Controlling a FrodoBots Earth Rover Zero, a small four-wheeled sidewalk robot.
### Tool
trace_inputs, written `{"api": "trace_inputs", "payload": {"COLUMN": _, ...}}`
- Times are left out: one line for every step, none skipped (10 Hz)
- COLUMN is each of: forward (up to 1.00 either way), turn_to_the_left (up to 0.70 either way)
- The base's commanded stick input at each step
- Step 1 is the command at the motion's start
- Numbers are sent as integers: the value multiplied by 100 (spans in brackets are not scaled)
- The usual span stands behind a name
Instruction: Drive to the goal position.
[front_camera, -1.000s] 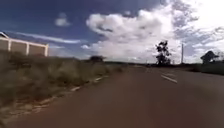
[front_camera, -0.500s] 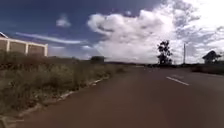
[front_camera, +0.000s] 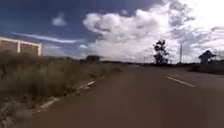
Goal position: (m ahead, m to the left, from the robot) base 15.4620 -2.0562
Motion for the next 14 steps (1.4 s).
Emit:
{"api": "trace_inputs", "payload": {"forward": 100, "turn_to_the_left": 0}}
{"api": "trace_inputs", "payload": {"forward": 100, "turn_to_the_left": 0}}
{"api": "trace_inputs", "payload": {"forward": 100, "turn_to_the_left": 0}}
{"api": "trace_inputs", "payload": {"forward": 100, "turn_to_the_left": 0}}
{"api": "trace_inputs", "payload": {"forward": 100, "turn_to_the_left": 0}}
{"api": "trace_inputs", "payload": {"forward": 100, "turn_to_the_left": 0}}
{"api": "trace_inputs", "payload": {"forward": 100, "turn_to_the_left": 0}}
{"api": "trace_inputs", "payload": {"forward": 100, "turn_to_the_left": 0}}
{"api": "trace_inputs", "payload": {"forward": 100, "turn_to_the_left": 0}}
{"api": "trace_inputs", "payload": {"forward": 100, "turn_to_the_left": 0}}
{"api": "trace_inputs", "payload": {"forward": 100, "turn_to_the_left": 0}}
{"api": "trace_inputs", "payload": {"forward": 100, "turn_to_the_left": 0}}
{"api": "trace_inputs", "payload": {"forward": 100, "turn_to_the_left": 0}}
{"api": "trace_inputs", "payload": {"forward": 100, "turn_to_the_left": 0}}
